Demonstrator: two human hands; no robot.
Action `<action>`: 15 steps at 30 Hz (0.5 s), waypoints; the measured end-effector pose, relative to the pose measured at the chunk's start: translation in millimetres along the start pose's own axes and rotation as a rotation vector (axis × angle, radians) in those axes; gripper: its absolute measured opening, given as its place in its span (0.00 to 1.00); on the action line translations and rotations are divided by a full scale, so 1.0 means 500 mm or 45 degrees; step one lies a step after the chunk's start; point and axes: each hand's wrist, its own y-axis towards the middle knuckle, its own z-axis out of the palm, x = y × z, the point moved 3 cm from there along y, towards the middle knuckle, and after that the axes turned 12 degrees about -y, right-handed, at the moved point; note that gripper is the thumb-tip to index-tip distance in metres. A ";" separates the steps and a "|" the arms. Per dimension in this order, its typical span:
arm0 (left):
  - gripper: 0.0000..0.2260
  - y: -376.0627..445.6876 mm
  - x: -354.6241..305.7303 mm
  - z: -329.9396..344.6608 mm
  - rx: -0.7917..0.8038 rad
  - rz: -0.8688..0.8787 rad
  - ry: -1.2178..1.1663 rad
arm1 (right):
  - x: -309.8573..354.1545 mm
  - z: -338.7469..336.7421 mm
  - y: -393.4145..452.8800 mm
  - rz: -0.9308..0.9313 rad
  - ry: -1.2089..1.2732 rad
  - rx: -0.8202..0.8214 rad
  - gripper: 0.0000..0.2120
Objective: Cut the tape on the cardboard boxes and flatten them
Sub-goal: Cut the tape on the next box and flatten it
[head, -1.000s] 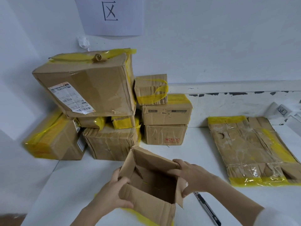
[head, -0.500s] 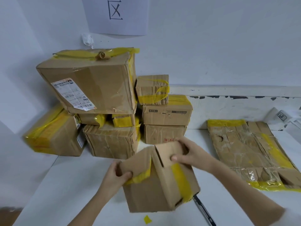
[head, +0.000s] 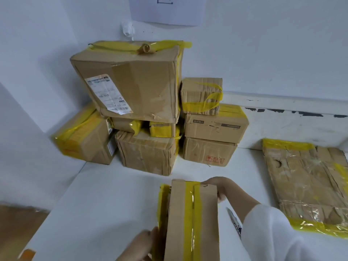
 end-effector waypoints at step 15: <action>0.22 0.034 -0.184 0.001 -0.042 0.805 -0.651 | 0.004 0.029 0.062 0.030 -0.002 -0.080 0.17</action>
